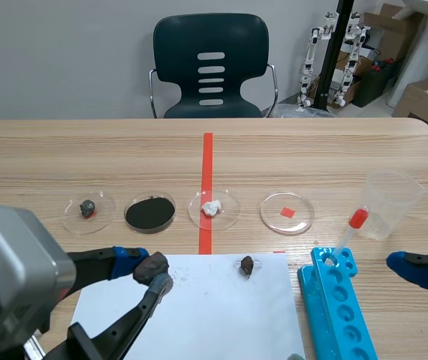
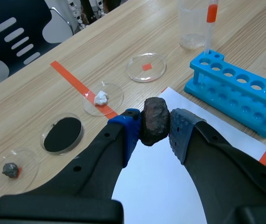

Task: Put the middle mineral back

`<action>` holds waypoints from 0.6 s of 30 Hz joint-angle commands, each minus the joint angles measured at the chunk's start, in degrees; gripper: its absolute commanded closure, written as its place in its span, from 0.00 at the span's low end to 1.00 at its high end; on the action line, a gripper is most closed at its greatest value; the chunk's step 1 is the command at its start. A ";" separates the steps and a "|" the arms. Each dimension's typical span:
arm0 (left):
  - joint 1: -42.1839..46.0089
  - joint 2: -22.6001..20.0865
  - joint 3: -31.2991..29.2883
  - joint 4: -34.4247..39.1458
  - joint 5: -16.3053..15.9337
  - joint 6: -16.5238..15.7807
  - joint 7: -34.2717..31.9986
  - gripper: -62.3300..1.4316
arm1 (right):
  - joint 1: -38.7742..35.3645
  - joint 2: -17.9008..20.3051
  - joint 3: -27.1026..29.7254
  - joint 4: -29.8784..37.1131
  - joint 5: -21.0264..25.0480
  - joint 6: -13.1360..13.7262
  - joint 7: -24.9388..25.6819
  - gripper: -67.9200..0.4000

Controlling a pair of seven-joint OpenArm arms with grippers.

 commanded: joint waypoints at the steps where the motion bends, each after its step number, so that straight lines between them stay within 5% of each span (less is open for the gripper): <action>1: -0.02 0.61 -0.17 0.79 -0.39 0.11 -1.09 0.77 | 0.22 0.26 0.15 0.66 0.66 -0.02 1.03 0.00; 12: -0.61 1.29 -0.09 0.72 -1.11 0.13 -1.01 0.77 | 0.22 0.26 0.15 0.66 0.66 -0.02 1.03 0.00; 18: -6.40 4.96 1.33 0.57 -4.17 0.11 11.32 0.77 | 0.22 0.26 0.15 0.66 0.66 -0.02 1.03 0.00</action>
